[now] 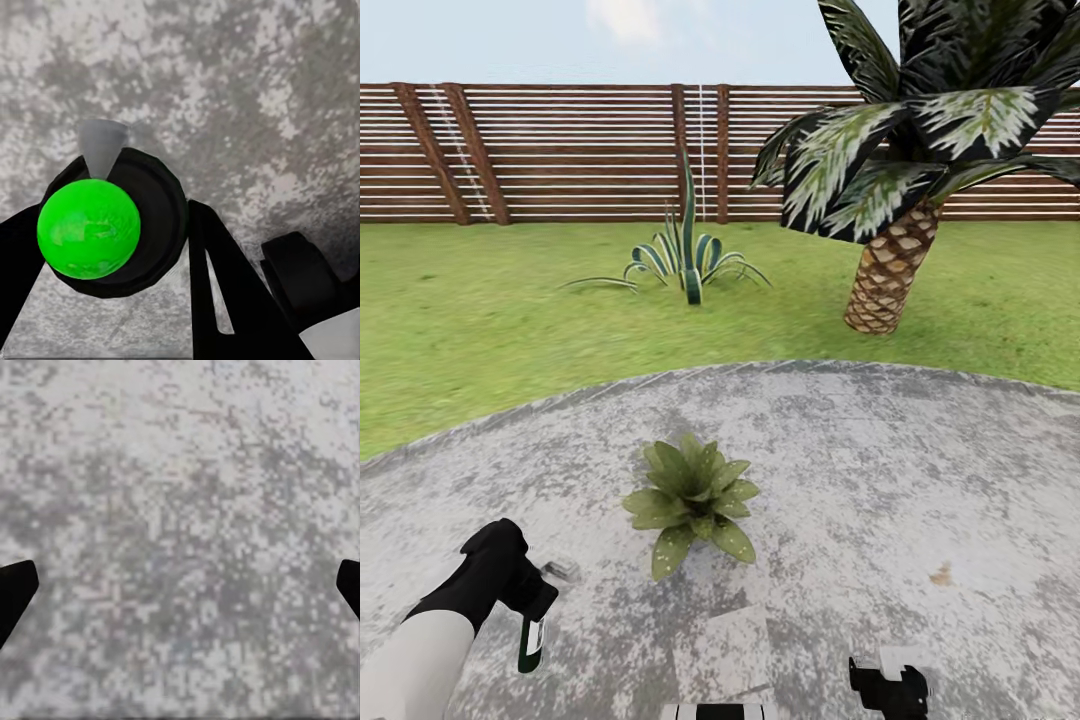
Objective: Pick up the pesticide atomizer in the garden and spray insectifuge to fully cover both potted plants in the garden.
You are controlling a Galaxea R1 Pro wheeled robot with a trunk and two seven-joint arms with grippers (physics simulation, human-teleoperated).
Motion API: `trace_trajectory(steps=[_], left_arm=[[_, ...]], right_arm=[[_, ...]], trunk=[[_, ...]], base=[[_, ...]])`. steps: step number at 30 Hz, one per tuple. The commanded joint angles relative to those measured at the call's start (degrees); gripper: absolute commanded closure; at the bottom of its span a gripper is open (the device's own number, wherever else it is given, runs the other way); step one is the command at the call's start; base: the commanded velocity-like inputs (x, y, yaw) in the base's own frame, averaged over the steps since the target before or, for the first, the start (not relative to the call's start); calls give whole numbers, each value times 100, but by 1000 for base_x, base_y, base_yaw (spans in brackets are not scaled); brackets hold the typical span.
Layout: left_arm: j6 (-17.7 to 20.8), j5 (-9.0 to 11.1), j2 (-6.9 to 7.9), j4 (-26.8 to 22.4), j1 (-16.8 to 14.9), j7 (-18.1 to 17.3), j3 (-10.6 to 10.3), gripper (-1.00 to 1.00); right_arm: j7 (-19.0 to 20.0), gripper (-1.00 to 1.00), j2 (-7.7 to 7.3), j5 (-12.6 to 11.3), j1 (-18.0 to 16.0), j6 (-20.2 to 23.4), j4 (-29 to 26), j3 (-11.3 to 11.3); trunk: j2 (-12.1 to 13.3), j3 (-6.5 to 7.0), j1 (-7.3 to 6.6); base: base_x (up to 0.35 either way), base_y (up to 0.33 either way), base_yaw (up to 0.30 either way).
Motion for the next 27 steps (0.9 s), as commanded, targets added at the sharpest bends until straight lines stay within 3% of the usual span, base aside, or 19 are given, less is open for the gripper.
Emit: trace_trajectory(steps=[1,8,14,17,18,19,21,27], left_arm=[[30,-39,-3,-6,-2,-49,16,100],[25,-26,-5,-6,-2,-56,23,100],[24,-2,-44,-50,-56,-128,35,100],[56,-13,-92,-77,-128,-556,-489,100],[99,-45,-53,-91,-484,-1336,-1148,100],[104,-45,-52,-92,-569,-1466,-1264,100],[109,-45,-102,-93,-708,-1600,-1392,100],[117,-17,-63,-86,-907,-1621,-1410,100]], right_arm=[[-22,-100,-4,-36,-3,-10,1,49],[-20,-100,-25,-36,-3,-16,1,49],[-22,-100,-26,-42,-3,-13,1,44],[-22,-100,-26,-43,-3,-12,1,43],[-22,-100,-26,-44,-3,-10,1,41],[-22,-100,-26,-44,-3,-10,1,41],[-22,-100,-27,-43,-3,-11,1,40],[-22,-100,-26,-40,-3,-9,1,45]], trunk=[[-2,-5,-1],[-2,-19,-1],[-2,-43,-1],[-2,-57,-1],[-2,-63,-1],[-2,-68,-1],[-2,-80,-1],[-2,-113,-1]], base=[[0,307,-88],[76,290,-255],[132,72,-284],[4,2,-272],[0,0,-261],[0,0,-259],[0,0,-258],[-17,26,-257]])
